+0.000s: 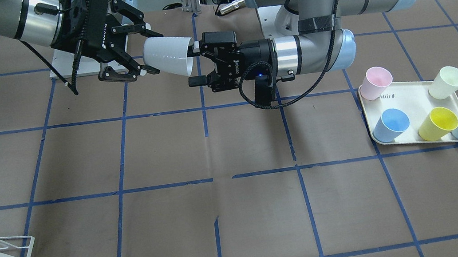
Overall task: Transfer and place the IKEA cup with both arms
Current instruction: 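Close the left gripper on the mug's rim held by the right gripper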
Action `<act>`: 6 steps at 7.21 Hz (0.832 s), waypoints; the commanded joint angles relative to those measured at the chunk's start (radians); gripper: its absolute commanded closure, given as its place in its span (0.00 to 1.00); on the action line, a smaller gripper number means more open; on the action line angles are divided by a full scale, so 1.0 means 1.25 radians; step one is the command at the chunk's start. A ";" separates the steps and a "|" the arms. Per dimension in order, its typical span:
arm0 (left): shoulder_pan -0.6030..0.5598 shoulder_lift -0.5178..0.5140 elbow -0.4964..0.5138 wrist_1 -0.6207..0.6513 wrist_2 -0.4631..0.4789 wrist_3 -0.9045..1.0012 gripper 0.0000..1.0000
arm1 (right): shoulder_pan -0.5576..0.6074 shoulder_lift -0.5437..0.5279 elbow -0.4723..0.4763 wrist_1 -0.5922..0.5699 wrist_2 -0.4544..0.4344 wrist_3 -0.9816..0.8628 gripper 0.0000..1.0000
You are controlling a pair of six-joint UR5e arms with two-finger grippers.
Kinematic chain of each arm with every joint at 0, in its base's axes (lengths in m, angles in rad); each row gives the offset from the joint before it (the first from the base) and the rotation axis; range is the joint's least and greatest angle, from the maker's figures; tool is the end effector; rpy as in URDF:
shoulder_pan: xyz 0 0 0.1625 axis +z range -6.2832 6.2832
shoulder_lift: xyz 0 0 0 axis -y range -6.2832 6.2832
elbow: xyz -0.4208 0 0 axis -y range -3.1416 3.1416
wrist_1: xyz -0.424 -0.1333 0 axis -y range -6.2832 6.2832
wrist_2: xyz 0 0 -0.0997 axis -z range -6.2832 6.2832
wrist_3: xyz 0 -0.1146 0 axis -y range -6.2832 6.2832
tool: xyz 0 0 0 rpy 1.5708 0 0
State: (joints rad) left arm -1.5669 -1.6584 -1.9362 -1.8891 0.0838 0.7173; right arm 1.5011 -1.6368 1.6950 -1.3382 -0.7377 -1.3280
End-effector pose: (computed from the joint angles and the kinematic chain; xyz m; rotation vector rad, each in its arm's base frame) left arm -0.2456 -0.4838 0.3197 0.0010 -1.6315 -0.0847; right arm 0.1849 -0.4830 0.4553 -1.2318 1.9455 -0.3965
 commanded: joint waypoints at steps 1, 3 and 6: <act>0.005 0.004 -0.001 -0.002 0.004 -0.001 0.41 | 0.001 0.000 0.000 -0.001 0.004 0.001 0.63; 0.009 0.000 -0.001 0.001 0.004 -0.001 0.64 | 0.001 0.000 0.000 0.000 0.004 0.000 0.61; 0.009 0.007 0.002 0.002 0.007 0.000 1.00 | 0.001 -0.001 0.000 -0.004 0.007 0.002 0.23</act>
State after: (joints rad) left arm -1.5554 -1.6547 -1.9348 -1.8871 0.0909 0.7183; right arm 1.5017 -1.6370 1.6950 -1.3412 -0.7324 -1.3283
